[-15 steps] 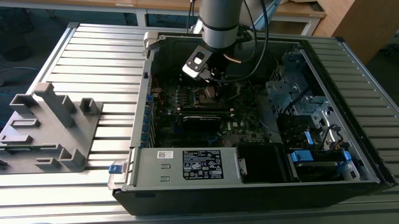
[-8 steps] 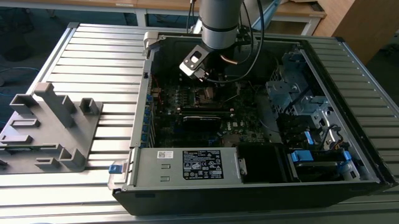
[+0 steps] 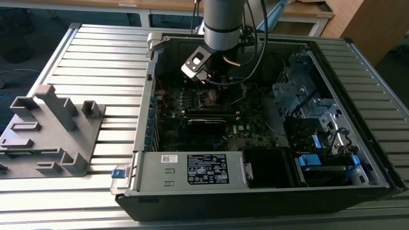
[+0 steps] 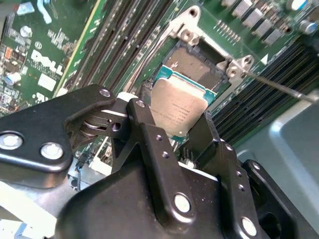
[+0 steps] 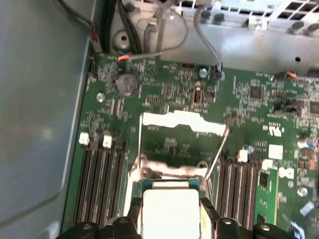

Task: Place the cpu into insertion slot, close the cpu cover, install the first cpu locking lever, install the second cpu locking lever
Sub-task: 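Place the cpu into insertion slot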

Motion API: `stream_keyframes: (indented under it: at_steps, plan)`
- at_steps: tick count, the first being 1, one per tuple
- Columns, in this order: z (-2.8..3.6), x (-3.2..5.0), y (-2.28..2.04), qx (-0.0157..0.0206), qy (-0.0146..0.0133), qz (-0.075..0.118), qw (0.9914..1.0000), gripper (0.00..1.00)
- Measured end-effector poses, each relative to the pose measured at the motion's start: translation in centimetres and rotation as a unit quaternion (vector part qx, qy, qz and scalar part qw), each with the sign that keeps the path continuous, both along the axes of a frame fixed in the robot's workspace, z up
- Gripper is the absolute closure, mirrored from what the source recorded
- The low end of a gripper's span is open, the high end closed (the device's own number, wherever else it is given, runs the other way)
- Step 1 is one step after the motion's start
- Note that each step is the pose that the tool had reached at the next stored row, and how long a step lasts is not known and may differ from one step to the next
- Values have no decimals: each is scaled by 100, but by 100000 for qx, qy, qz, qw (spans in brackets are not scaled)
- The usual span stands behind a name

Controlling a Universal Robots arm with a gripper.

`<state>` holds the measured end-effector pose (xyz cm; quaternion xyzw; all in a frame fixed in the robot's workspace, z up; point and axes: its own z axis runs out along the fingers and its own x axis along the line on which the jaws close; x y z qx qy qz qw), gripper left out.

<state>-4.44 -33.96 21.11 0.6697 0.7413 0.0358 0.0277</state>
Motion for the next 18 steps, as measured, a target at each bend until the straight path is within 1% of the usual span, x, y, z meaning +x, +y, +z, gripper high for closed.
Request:
stream_keyframes:
  at_steps: [2,3,5,8,9,14,15,16,17,18]
  plan:
    - [-3,-37,0,4,-7,-70,100000,46]
    - [-4,-43,1,6,1,-299,100000,46]
    - [-8,-42,0,4,2,-2032,99979,46]
    - [-14,-43,0,-1,1,-4627,99893,46]
    - [-14,-43,0,-4,8,-5085,99871,46]
    - [-14,-43,0,-2,9,-5117,99869,46]
    - [-17,-43,1,9,217,-5123,99868,46]
    - [-19,-42,1,-15,808,-5125,99865,46]
    - [-18,-41,0,-53,1292,-5116,99861,46]
    - [-17,-41,0,-76,1485,-5113,99858,46]
